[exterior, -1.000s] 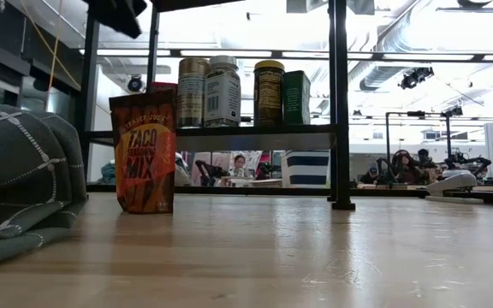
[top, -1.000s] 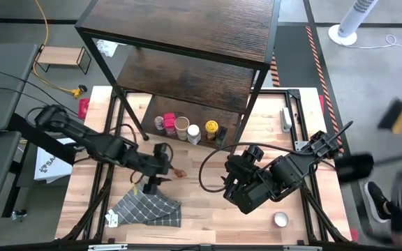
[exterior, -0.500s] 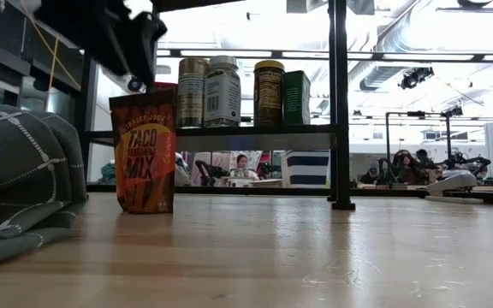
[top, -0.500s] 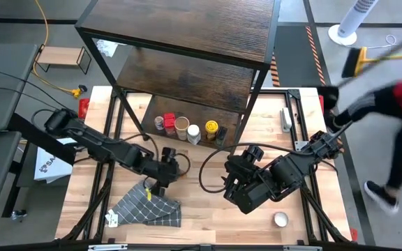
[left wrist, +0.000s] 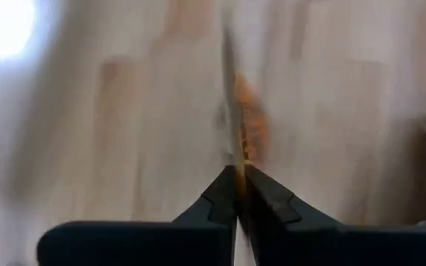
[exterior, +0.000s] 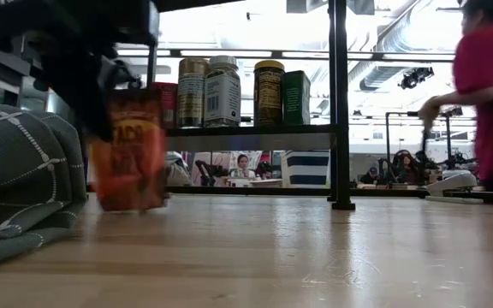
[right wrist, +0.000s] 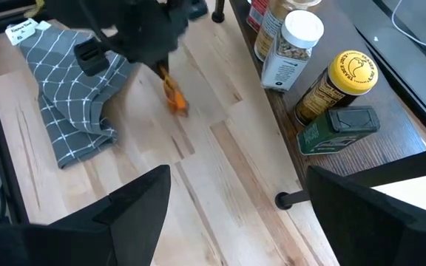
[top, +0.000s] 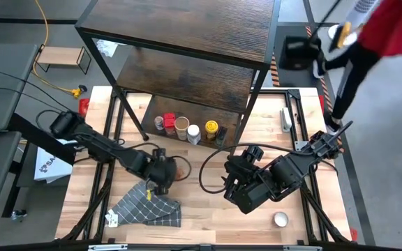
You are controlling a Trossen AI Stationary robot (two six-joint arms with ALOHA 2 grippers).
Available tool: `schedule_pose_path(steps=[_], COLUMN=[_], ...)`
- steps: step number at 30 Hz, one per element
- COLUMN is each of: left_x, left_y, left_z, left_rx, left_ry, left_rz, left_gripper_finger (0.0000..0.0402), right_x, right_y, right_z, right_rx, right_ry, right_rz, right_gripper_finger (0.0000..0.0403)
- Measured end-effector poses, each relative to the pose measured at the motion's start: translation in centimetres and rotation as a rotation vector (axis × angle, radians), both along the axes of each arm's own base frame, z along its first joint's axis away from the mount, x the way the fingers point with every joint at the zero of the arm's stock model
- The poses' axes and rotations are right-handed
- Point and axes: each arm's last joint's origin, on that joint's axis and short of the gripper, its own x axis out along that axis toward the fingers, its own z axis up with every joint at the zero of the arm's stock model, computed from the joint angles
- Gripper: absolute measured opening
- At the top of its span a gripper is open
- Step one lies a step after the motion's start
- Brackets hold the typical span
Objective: Shelf spices
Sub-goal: Put the orange seasoning pack on the shelf
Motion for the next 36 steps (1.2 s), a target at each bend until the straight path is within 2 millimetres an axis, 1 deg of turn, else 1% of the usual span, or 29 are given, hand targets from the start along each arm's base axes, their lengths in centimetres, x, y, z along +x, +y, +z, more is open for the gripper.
schedule_pose_path(steps=[3, 7, 9, 11, 13, 15, 18, 22, 24, 29, 32, 36], left_x=[-2.0, -5.5, -7.4, -9.0, -10.2, -10.9, -11.2, -11.0, -10.8, -10.2, -9.7, -9.1], left_y=[-0.4, -0.2, 0.5, 1.5, 2.3, 2.9, 3.6, 4.5, 5.2, 7.1, 8.2, 9.6], left_z=[1.0, 3.7, 4.7, 5.4, 6.0, 6.7, 8.2, 10.1, 10.7, 11.4, 11.8, 12.5], left_rx=[0.026, 0.033, 0.028, 0.034, 0.048, 0.054, 0.038, 0.028, 0.038, 0.08, 0.091, 0.064], left_ry=[-0.051, -0.24, -0.317, -0.352, -0.367, -0.384, -0.44, -0.473, -0.468, -0.396, -0.315, -0.252], left_rz=[0.187, 0.515, 0.699, 0.858, 0.972, 1.047, 1.084, 1.088, 1.091, 1.116, 1.095, 1.045], left_gripper_finger=[0.0006, 0.0003, 0.0002, 0.0001, 0.0001, 0.0001, 0.0001, 0.0001, 0.0001, 0.0, 0.0, 0.0], right_x=[0.0, 0.0, 0.0, 0.1, 0.1, 0.1, 0.1, 0.1, 0.1, 0.1, 0.1, 0.1], right_y=[0.0, 0.0, -0.1, -0.2, -0.2, -0.2, -0.2, -0.2, -0.2, -0.3, -0.2, -0.3], right_z=[0.0, 0.0, 0.0, 0.0, 0.0, 0.0, 0.0, 0.0, 0.1, 0.1, 0.1, 0.1], right_rx=[0.0, -0.002, -0.004, -0.008, -0.008, -0.014, -0.024, -0.049, -0.072, -0.084, -0.085, -0.09], right_ry=[0.0, 0.001, 0.0, -0.002, -0.003, 0.001, 0.007, 0.006, 0.001, 0.005, 0.006, 0.003], right_rz=[0.001, 0.003, 0.001, -0.004, -0.004, 0.003, 0.017, 0.026, 0.028, 0.038, 0.04, 0.038], right_gripper_finger=[0.0309, 0.0309, 0.0309, 0.0309, 0.0309, 0.0309, 0.0309, 0.0309, 0.0309, 0.0309, 0.0309, 0.0309])
